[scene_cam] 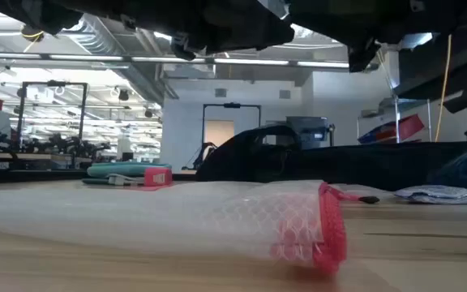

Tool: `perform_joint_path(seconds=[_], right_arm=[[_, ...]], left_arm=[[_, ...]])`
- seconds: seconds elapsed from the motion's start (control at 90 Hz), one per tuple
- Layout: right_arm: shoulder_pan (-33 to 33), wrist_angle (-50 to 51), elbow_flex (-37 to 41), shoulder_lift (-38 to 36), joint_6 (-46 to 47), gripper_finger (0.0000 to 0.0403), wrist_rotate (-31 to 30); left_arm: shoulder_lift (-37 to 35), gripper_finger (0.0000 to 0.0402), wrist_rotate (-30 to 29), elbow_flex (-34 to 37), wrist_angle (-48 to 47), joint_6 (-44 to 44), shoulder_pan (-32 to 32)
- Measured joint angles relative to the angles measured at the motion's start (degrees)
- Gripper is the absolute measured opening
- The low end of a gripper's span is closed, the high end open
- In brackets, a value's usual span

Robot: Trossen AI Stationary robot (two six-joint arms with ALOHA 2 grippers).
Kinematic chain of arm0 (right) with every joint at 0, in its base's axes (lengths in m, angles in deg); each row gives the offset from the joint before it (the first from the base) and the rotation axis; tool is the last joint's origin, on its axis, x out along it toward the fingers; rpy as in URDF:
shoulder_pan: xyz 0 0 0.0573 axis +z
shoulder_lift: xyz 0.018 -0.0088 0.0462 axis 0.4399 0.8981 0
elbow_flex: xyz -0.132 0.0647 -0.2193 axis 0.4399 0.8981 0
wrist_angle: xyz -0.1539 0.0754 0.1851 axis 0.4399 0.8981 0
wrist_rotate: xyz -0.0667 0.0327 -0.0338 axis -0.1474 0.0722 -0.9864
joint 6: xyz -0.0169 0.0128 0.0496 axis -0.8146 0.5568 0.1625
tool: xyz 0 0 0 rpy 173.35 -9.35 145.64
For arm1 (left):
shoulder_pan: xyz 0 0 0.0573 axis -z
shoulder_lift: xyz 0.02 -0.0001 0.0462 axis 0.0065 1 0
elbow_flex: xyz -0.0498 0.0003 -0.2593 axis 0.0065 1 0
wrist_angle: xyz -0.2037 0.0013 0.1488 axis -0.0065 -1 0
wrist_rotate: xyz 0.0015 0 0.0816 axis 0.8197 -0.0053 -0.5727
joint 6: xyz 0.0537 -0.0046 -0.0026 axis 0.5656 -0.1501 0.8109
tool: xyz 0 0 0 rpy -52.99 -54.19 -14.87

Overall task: Unpack backpack
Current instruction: Remove the black pen from the transparent zip bag

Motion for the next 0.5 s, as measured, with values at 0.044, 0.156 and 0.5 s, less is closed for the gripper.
perform_joint_path(seconds=[0.044, 0.156, 0.5], right_arm=[[0.0, 0.37, 0.0, -0.05, 0.1, 0.0012, 0.27], [-0.02, 0.46, -0.04, -0.05, 0.14, 0.0009, 0.48], [0.07, 0.32, -0.04, -0.09, -1.26, 0.0004, -2.91]], left_arm=[[0.0, 0.0015, -0.14, 0.0, -0.08, -0.1, -0.02], [0.02, 0.002, -0.76, 0.02, -0.09, -0.03, -0.02], [-5.05, 0.006, -2.77, 0.0, -16.34, 4.54, 0.26]])
